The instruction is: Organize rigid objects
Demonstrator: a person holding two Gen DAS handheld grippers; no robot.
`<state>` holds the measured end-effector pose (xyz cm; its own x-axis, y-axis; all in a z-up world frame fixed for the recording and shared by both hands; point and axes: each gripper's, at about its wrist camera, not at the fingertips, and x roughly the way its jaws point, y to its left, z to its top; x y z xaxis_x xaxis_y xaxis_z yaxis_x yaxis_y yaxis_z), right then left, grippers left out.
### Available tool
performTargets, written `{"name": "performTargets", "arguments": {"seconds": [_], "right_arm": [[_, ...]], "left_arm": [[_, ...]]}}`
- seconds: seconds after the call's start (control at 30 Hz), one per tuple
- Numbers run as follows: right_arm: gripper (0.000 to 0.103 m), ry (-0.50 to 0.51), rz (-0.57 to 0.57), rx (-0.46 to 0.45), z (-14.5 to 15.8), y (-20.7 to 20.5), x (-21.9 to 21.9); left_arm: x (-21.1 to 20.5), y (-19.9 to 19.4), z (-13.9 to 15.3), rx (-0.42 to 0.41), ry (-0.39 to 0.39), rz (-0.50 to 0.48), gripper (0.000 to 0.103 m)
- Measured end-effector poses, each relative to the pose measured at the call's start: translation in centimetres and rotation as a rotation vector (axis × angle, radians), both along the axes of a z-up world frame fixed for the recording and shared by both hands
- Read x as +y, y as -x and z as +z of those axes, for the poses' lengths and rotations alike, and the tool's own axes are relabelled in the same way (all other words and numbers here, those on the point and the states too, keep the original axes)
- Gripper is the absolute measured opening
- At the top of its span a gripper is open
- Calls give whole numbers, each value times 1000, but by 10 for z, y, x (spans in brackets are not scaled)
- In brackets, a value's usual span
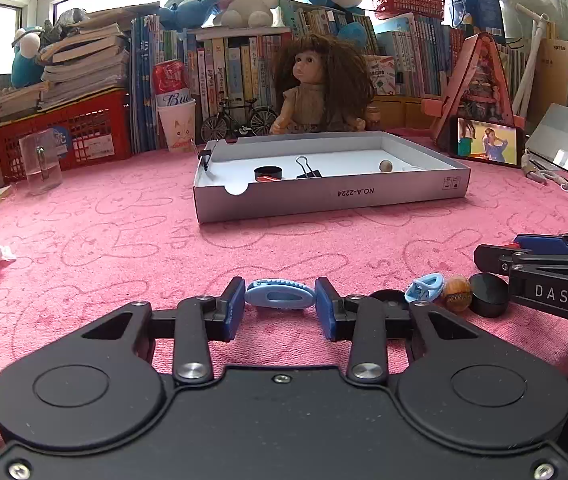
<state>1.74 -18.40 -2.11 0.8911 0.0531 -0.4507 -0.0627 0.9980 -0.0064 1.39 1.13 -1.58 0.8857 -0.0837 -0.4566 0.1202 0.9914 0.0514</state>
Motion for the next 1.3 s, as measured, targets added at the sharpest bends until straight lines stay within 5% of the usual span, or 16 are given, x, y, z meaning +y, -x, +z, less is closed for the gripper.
{"name": "performTargets", "arguments": {"seconds": [1.3], "right_arm": [[49,-30,28,-18,40,-79,-4]], "left_arm": [[-20,-106,47,59,86,129,36]]}}
